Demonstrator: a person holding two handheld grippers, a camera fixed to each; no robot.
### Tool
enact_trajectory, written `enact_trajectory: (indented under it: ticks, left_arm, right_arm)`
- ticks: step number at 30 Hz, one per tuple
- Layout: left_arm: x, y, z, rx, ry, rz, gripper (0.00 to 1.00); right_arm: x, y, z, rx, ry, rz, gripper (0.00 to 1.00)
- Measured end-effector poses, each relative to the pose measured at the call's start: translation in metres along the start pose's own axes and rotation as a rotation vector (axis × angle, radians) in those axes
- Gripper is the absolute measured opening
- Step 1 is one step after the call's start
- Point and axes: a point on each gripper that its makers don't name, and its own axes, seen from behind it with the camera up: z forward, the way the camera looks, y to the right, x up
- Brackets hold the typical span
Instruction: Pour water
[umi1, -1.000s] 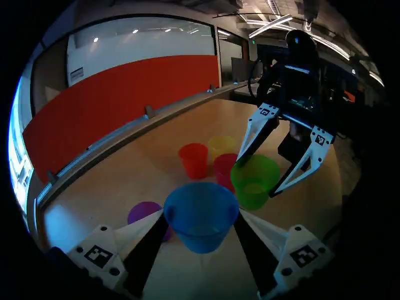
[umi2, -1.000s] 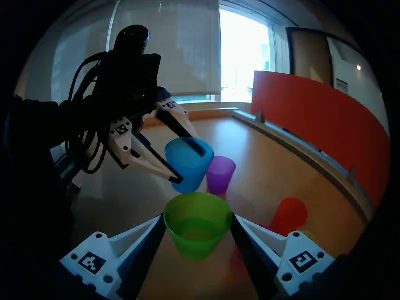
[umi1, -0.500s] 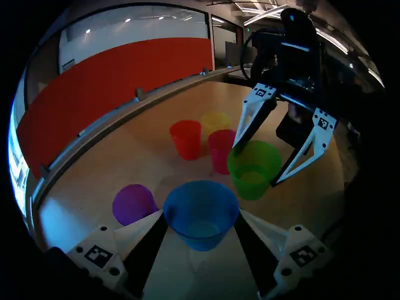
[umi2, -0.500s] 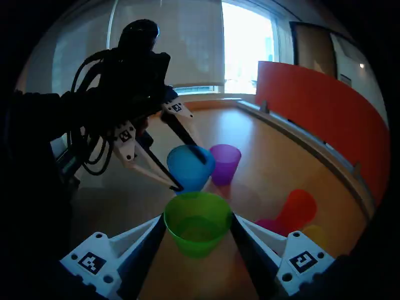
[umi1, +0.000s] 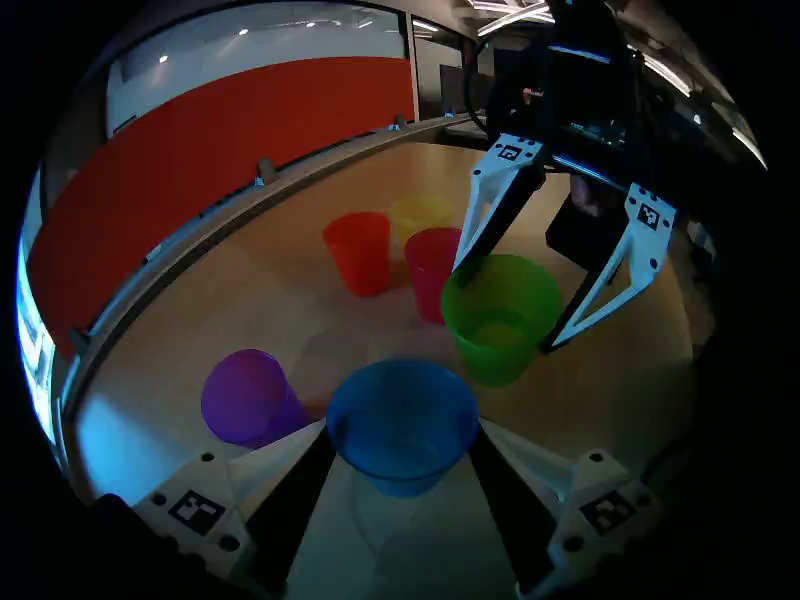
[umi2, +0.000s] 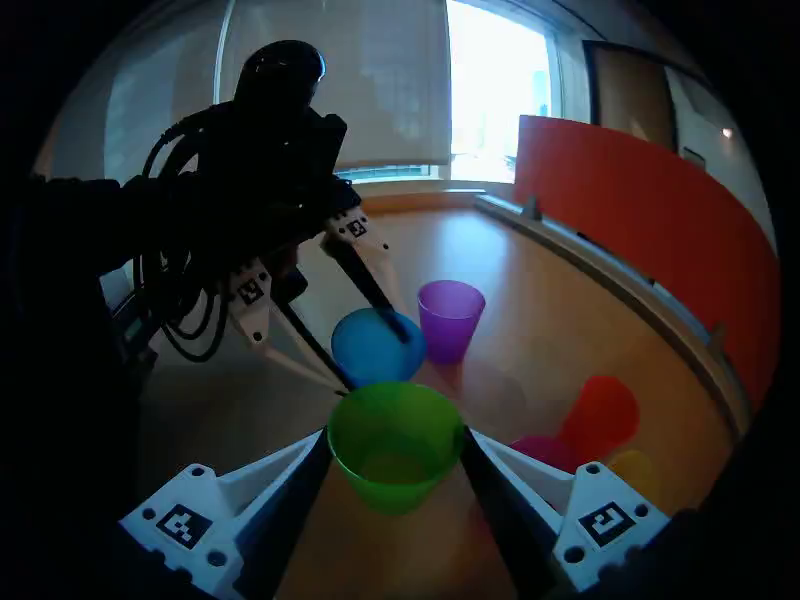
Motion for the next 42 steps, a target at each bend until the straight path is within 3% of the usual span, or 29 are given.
enact_trajectory:
  ticks: [11, 25, 31, 42]
  left_arm:
    - [-0.01, 0.003, 0.006, 0.004, -0.015, 0.018, 0.87]
    - [-0.023, 0.0, 0.002, 0.008, -0.024, -0.009, 0.87]
    - [-0.021, 0.001, 0.002, -0.001, -0.013, -0.023, 0.96]
    - [-0.03, 0.0, -0.006, 0.01, -0.022, -0.041, 0.97]
  right_arm:
    - [-0.001, 0.001, 0.0, -0.006, -0.003, -0.002, 0.92]
    - [-0.002, 0.002, -0.004, -0.014, 0.001, -0.004, 0.92]
    - [-0.002, 0.002, -0.004, -0.016, 0.001, -0.003, 0.92]
    - [-0.008, -0.003, 0.003, -0.012, -0.007, 0.0, 0.92]
